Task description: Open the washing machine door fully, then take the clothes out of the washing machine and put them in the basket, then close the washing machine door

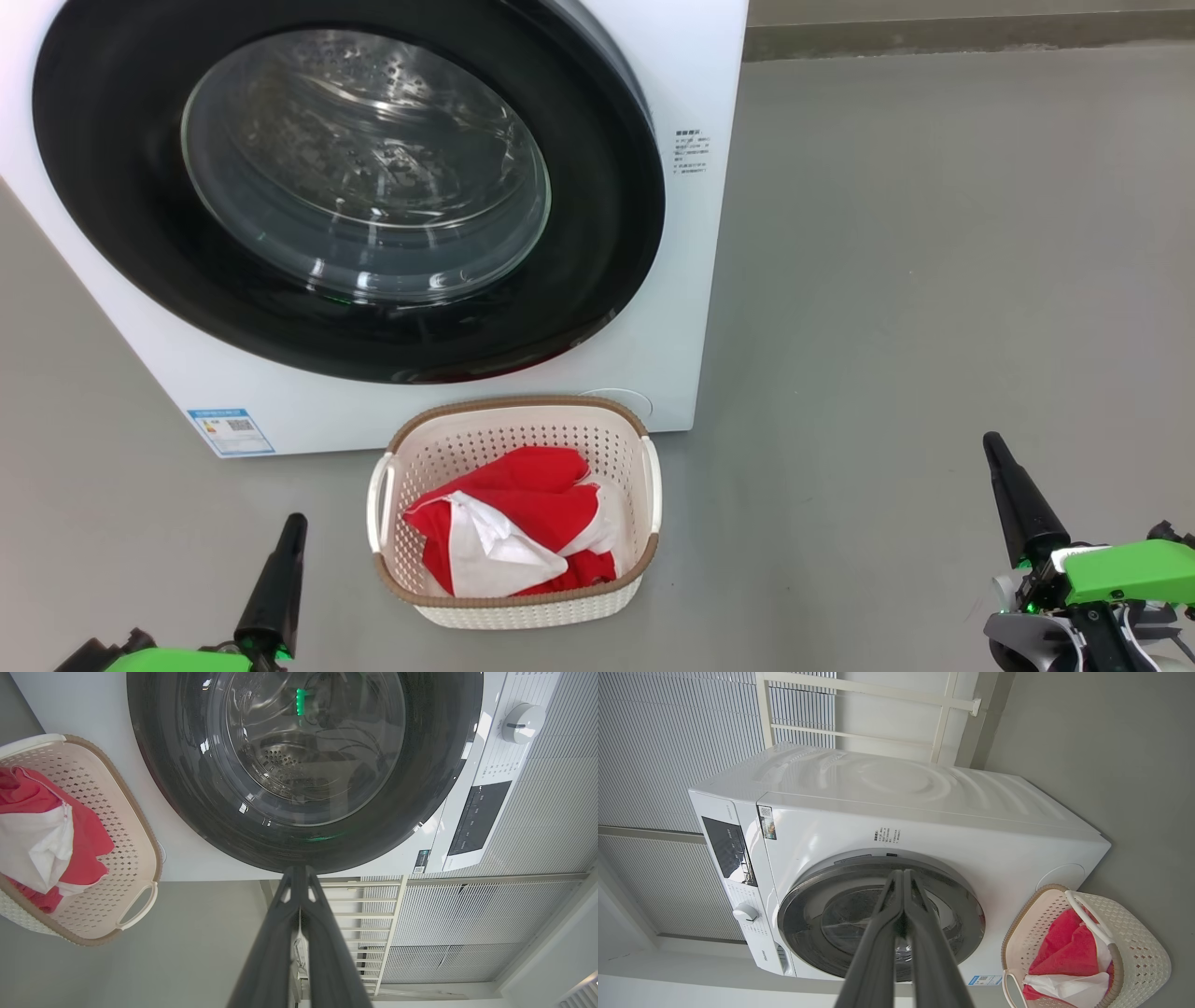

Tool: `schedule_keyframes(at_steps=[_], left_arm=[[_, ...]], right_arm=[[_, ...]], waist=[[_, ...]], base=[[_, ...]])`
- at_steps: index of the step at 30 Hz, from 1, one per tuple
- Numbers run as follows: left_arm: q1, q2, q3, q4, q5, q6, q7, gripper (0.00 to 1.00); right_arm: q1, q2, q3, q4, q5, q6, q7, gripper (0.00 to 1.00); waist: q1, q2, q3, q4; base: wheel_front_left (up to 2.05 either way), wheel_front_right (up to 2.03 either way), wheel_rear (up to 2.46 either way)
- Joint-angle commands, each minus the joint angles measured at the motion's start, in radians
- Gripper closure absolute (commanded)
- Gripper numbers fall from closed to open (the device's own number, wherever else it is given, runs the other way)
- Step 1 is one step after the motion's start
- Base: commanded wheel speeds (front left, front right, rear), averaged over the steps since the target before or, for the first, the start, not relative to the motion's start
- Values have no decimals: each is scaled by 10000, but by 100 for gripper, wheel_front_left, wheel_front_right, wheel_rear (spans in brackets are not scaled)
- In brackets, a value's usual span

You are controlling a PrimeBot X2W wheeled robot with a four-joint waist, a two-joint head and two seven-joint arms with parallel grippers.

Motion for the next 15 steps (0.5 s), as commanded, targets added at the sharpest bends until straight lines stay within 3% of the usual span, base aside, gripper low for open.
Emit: schedule_keyframes(at_steps=[1,15], left_arm=[[-412,116,321,-202,-68,-73,75,100],[-412,116,321,-202,-68,-73,75,100]], right_arm=[[-420,-53,142,-245,16,-6,54,100],[-420,-49,136,-245,11,-6,59,100]], waist=[[0,0,0,0],[0,0,0,0]], base=[[0,0,0],[0,0,0]])
